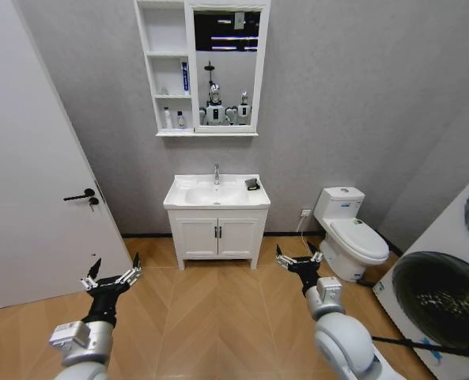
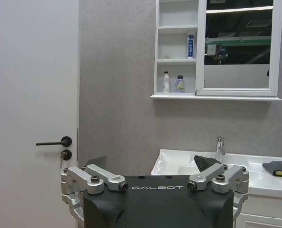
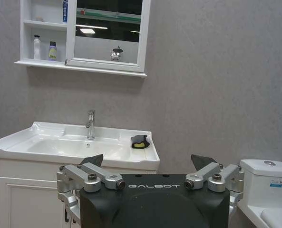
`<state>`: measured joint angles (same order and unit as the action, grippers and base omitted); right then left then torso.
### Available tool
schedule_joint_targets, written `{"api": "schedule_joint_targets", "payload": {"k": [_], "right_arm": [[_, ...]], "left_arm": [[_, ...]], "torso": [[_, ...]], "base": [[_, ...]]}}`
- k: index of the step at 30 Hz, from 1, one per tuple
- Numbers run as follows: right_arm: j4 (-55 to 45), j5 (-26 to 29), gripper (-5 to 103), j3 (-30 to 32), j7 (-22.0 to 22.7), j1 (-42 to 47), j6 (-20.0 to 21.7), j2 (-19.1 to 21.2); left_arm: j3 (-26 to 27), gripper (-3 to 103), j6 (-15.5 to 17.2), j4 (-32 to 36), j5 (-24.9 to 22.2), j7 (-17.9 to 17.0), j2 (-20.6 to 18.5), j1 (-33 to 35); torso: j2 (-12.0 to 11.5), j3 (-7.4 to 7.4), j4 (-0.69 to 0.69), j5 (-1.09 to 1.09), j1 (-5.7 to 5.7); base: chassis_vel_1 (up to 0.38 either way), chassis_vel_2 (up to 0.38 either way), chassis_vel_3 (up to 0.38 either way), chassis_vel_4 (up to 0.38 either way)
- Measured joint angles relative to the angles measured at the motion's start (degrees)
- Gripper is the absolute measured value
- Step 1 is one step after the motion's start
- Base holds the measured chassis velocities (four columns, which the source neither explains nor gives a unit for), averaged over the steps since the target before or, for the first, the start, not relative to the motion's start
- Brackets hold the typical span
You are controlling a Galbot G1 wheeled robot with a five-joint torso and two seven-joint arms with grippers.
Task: Move facial cleanser and shampoo from washbasin to cabinet, then wipe washbasin with towel.
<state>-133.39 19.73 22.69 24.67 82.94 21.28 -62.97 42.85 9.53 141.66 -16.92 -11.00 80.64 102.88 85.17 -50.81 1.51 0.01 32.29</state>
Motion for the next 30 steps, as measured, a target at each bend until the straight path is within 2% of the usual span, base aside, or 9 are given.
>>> {"api": "schedule_joint_targets", "payload": {"k": [6, 9, 14, 17, 20, 21, 23, 27, 30], "right_arm": [[-3.5, 2.0, 100, 1.1, -0.7, 1.6, -0.2, 0.9], [-7.1, 0.6, 100, 0.3, -0.9, 3.5, 1.0, 0.5], [-7.3, -1.1, 100, 0.2, -0.9, 3.9, 1.5, 0.2], [-6.8, -0.9, 100, 0.5, -0.8, 3.5, 1.3, 0.5], [-6.2, 0.7, 100, 0.8, -1.1, 2.8, 1.1, 1.1], [-6.2, 0.7, 100, 0.8, -1.1, 2.8, 1.1, 1.1], [-5.9, 1.6, 100, 1.0, -2.3, 2.5, 0.9, 1.6], [-4.8, 1.8, 100, 1.1, -3.5, 1.4, 0.5, 2.2], [-4.4, 1.6, 100, 1.1, -4.1, 1.0, 0.2, 2.3]], "left_arm": [[-0.2, 100, 0.4, 0.0, -0.5, -0.1, -0.1, -0.2], [-0.4, 100, 0.4, -0.5, 0.0, -0.2, 0.1, -0.1], [-0.1, 100, 0.5, -0.4, -0.3, -0.2, -0.2, -0.1], [-0.1, 100, 0.5, 0.0, -1.7, 1.1, -0.8, 0.0], [0.1, 100, 0.8, 0.6, -5.8, 7.8, -2.6, 0.1], [0.1, 100, 0.8, 0.6, -5.8, 7.8, -2.6, 0.1], [0.7, 100, 1.0, 0.7, -8.0, 11.3, -4.7, -0.4], [1.9, 100, 1.1, 0.6, -9.1, 13.3, -6.7, -1.8], [2.4, 100, 1.1, 0.3, -8.8, 13.9, -6.8, -1.7]], "torso": [[0.0, 0.00, 0.00, -0.01, 0.00], [0.0, 0.00, 0.00, -0.01, 0.00], [0.0, 0.00, 0.00, -0.01, -0.01], [0.0, 0.00, 0.00, -0.01, 0.00], [0.0, 0.00, 0.00, -0.01, 0.00], [0.0, 0.00, 0.00, -0.01, 0.00], [0.0, 0.00, 0.00, -0.01, -0.01], [0.0, 0.00, 0.01, -0.01, 0.00], [0.0, 0.00, 0.00, -0.01, 0.00]], "base": [[0.000, 0.000, 0.000, 0.000], [0.000, 0.000, 0.000, 0.000], [0.000, 0.000, 0.000, 0.000], [0.000, 0.000, 0.000, 0.000], [0.000, 0.000, 0.000, 0.000], [0.000, 0.000, 0.000, 0.000], [0.000, 0.000, 0.000, 0.000], [0.000, 0.000, 0.000, 0.000], [0.000, 0.000, 0.000, 0.000]]}}
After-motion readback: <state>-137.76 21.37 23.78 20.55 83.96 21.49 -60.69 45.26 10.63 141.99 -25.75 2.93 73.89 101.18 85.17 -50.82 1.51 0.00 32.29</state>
